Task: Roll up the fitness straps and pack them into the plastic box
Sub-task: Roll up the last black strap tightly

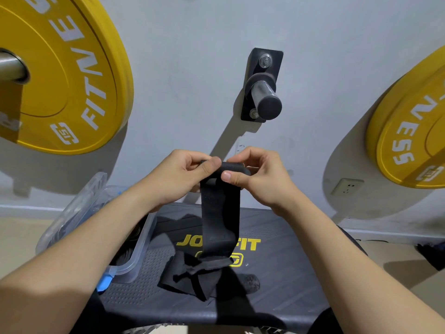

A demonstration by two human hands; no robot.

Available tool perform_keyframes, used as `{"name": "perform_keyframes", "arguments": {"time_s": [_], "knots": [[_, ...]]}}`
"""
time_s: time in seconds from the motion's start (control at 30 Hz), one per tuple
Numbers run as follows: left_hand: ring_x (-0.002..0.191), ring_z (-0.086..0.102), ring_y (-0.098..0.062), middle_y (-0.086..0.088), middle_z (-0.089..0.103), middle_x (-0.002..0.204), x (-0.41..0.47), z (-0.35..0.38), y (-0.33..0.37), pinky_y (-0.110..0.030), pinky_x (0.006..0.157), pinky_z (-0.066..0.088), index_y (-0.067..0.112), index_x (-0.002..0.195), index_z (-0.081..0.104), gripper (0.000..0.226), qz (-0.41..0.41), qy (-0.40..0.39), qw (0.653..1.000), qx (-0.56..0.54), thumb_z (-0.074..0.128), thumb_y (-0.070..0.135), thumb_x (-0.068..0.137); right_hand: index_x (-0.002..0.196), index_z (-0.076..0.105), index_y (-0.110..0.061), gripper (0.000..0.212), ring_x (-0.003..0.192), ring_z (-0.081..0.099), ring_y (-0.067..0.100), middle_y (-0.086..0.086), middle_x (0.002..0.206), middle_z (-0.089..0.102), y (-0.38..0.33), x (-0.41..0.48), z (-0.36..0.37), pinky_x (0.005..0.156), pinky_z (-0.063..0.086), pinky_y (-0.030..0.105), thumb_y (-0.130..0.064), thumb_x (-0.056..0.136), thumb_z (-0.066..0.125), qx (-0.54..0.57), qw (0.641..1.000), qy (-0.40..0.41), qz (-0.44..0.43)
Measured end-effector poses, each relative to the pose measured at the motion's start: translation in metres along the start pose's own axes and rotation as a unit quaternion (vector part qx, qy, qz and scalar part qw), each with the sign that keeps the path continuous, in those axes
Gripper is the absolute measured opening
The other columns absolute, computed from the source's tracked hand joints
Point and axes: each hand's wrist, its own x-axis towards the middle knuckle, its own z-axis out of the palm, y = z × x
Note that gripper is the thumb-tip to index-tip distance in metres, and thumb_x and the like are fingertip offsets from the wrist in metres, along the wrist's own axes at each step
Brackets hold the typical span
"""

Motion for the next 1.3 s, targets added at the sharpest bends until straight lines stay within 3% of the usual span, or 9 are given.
{"name": "perform_keyframes", "arguments": {"time_s": [0.13,0.33,0.5,0.6,0.77,0.93,1.03,1.17,1.3], "knots": [[0.071,0.064,-0.005,0.007,0.075,0.077,0.0002,0.0042,-0.0018,-0.02,0.065,0.052,0.02,0.108,0.084,0.017,0.03,0.028,0.998,0.04,0.07,0.029,0.103,0.084,0.078,-0.03,0.027,0.076,0.074,0.015,0.009,0.09,0.08,0.0009,0.0,0.0036,0.071,0.063,0.036,-0.011,0.078,0.096,-0.016,1.0,-0.004,-0.007],[0.107,0.08,-0.019,-0.001,0.084,0.11,-0.0029,0.0023,0.0,-0.034,0.099,0.063,0.019,0.119,0.082,0.029,0.063,0.073,0.995,0.02,0.081,0.003,0.094,0.104,0.079,-0.013,0.021,0.067,0.071,0.019,0.006,0.078,0.076,-0.001,-0.0016,-0.0025,0.062,0.057,0.034,-0.033,0.102,0.074,0.016,0.997,-0.041,0.064],[0.095,0.076,-0.006,0.007,0.081,0.105,0.0001,0.0,-0.0021,-0.024,0.082,0.058,0.026,0.125,0.076,0.022,0.038,0.042,0.997,0.047,0.072,0.029,0.103,0.105,0.075,-0.008,0.015,0.061,0.067,0.016,0.006,0.077,0.072,-0.005,-0.0003,0.004,0.058,0.058,0.031,-0.007,0.092,0.084,0.016,1.0,0.0,0.02],[0.08,0.07,-0.007,0.005,0.08,0.091,0.0011,-0.0014,-0.0029,-0.023,0.07,0.053,0.021,0.116,0.078,0.015,0.038,0.023,0.997,0.068,0.066,0.024,0.108,0.103,0.074,-0.008,0.016,0.068,0.069,0.022,0.017,0.087,0.069,-0.0053,-0.0005,0.0043,0.061,0.06,0.033,-0.005,0.091,0.085,0.02,1.0,-0.007,0.014],[0.104,0.075,-0.025,-0.007,0.08,0.109,-0.0005,-0.0012,-0.0047,-0.041,0.097,0.057,0.02,0.119,0.076,0.018,0.076,0.014,0.992,0.102,0.072,0.012,0.103,0.097,0.076,-0.007,0.019,0.063,0.069,0.022,0.012,0.079,0.074,-0.0045,-0.001,-0.0001,0.062,0.063,0.037,-0.026,0.099,0.077,0.079,0.992,-0.05,0.086],[0.082,0.067,-0.007,0.001,0.075,0.093,-0.0004,0.0045,-0.0031,-0.026,0.069,0.054,0.025,0.119,0.068,0.025,0.016,0.02,0.998,0.062,0.065,0.045,0.103,0.103,0.077,-0.003,0.02,0.067,0.067,0.021,0.009,0.077,0.07,-0.0034,0.0027,0.0016,0.068,0.06,0.034,-0.007,0.087,0.088,0.104,0.993,-0.001,0.059],[0.072,0.07,-0.002,0.011,0.075,0.082,0.0003,0.0046,-0.0037,-0.019,0.057,0.054,0.02,0.118,0.067,0.02,-0.028,-0.007,0.999,0.018,0.06,0.035,0.108,0.105,0.077,-0.007,0.029,0.082,0.07,0.024,0.011,0.092,0.071,-0.0029,0.0027,0.0022,0.073,0.062,0.036,0.001,0.081,0.09,0.102,0.993,0.008,0.058],[0.083,0.075,-0.016,-0.007,0.077,0.093,-0.0015,0.0003,-0.0018,-0.024,0.066,0.058,0.008,0.122,0.062,0.016,0.003,-0.015,0.999,-0.05,0.065,0.011,0.106,0.116,0.076,-0.005,0.024,0.094,0.078,0.028,0.014,0.105,0.079,-0.0004,-0.0019,0.0,0.079,0.064,0.043,-0.011,0.093,0.082,0.142,0.985,-0.071,0.072],[0.102,0.075,-0.028,-0.027,0.074,0.113,-0.0022,0.0047,0.0011,-0.034,0.086,0.062,0.008,0.128,0.063,0.023,-0.004,0.001,0.995,-0.101,0.066,0.01,0.105,0.112,0.083,-0.012,0.018,0.081,0.076,0.02,0.011,0.096,0.083,-0.0017,0.0,-0.0002,0.069,0.065,0.04,-0.016,0.094,0.083,0.051,0.998,-0.025,0.02]]}}
